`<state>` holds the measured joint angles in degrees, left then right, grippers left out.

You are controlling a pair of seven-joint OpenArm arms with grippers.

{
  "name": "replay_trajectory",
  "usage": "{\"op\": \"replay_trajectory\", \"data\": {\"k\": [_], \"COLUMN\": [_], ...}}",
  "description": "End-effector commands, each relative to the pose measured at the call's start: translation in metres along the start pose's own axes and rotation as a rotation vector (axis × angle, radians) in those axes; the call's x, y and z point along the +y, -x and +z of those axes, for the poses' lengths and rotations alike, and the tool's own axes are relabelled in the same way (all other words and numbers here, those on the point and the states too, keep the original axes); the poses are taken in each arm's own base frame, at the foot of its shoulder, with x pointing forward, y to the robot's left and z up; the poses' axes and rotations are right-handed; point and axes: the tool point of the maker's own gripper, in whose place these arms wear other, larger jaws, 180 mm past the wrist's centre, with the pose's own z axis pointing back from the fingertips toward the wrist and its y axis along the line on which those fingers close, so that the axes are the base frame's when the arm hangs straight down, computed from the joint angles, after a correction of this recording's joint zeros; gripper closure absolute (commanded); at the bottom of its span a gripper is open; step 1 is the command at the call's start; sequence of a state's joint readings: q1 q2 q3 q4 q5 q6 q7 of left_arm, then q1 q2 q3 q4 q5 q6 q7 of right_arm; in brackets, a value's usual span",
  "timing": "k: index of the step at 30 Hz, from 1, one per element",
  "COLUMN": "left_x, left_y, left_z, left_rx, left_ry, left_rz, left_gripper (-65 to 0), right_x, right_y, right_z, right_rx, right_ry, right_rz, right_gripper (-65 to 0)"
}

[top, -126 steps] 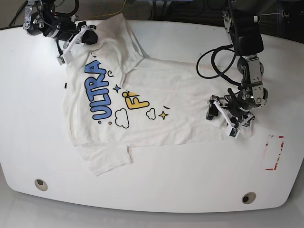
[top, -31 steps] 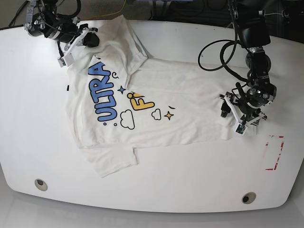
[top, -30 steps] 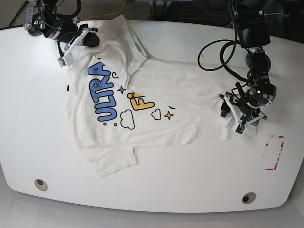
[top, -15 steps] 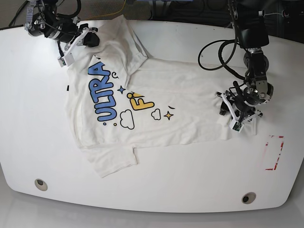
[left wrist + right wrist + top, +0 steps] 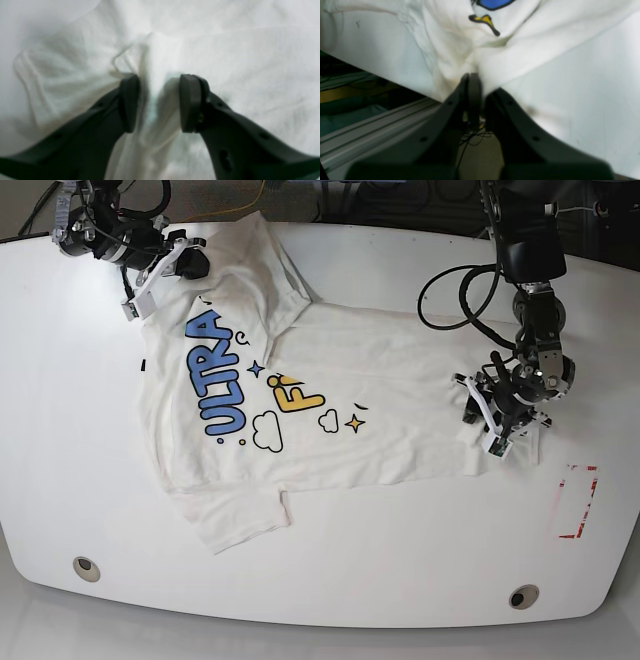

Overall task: Layout the t-shirt on the table in an organized manner, then fold the t-shirt properly
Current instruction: 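Drag the grasped fabric with the left gripper, rotating the shirt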

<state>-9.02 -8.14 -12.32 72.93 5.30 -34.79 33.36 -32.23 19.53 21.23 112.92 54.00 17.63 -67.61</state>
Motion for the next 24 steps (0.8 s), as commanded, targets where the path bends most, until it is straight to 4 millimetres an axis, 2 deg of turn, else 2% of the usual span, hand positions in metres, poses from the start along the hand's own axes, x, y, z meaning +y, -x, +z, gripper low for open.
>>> {"op": "replay_trajectory", "data": {"k": [1, 5, 8, 13, 18, 24], "left_x": [0.010, 0.011, 0.011, 0.015, 0.036, 0.043], "left_y": [-0.011, -0.011, -0.011, -0.018, -0.038, -0.063], "left_z": [0.004, 0.004, 0.004, 0.009, 0.031, 0.055], "left_rx": [-0.021, -0.019, -0.019, -0.040, -0.118, -0.198], "left_ry": [-0.022, -0.027, -0.027, -0.041, -0.117, -0.170], "left_rz": [-0.016, -0.016, -0.016, -0.023, -0.010, -0.054], "left_gripper": [-14.4, -1.6, -3.8, -3.4, -3.2, -3.2], "right_x": [0.002, 0.002, 0.002, 0.002, 0.002, 0.002], "right_y": [-0.007, -0.007, -0.008, -0.008, -0.010, -0.010], "right_z": [0.004, 0.005, 0.005, 0.005, 0.005, 0.004], "right_rx": [-0.024, -0.025, -0.026, -0.028, -0.030, -0.032], "right_ry": [-0.006, -0.005, -0.005, -0.005, -0.005, -0.006], "right_rz": [0.019, 0.019, 0.019, 0.020, 0.022, 0.022], "right_gripper": [0.0, 0.0, 0.0, 0.0, 0.0, 0.0]}}
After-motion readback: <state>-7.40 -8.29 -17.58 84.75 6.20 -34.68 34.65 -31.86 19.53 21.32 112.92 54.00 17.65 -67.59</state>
